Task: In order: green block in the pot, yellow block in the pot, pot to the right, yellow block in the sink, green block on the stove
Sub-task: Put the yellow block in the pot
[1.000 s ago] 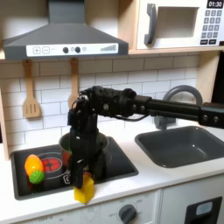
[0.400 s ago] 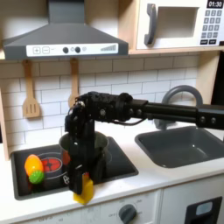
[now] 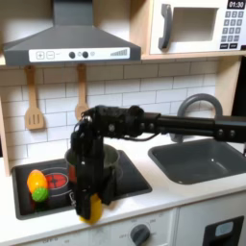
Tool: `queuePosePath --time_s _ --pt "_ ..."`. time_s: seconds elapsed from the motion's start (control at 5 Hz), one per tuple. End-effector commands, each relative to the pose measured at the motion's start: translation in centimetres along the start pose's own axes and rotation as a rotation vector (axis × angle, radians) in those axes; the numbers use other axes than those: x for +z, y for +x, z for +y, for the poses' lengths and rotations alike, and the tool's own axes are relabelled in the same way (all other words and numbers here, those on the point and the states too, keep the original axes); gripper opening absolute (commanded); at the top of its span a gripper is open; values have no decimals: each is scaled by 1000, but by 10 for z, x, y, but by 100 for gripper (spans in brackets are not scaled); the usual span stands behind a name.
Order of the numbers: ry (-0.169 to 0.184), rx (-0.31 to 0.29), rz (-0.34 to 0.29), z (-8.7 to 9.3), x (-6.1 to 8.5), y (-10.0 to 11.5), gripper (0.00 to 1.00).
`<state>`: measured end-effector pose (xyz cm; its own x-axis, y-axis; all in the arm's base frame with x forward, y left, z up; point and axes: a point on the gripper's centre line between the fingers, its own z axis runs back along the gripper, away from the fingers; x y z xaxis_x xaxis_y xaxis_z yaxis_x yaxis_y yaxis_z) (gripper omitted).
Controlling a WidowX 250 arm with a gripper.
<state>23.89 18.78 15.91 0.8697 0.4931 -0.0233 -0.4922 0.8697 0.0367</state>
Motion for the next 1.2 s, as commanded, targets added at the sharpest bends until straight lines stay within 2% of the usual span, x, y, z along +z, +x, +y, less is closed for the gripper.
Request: queuePosePath --time_s 0.0,0.2,0.4,0.6,0.8,1.0 --pt "0 -4 -18 -3 -5 3 100" --pt "1 -7 -17 -9 -9 6 100" --pt "14 -8 -39 -10 -5 8 100" --pt "13 -15 -46 -20 -4 14 100" --pt "12 -18 -20 -24 -11 14 100" --pt "17 -24 -25 -24 -10 14 100"
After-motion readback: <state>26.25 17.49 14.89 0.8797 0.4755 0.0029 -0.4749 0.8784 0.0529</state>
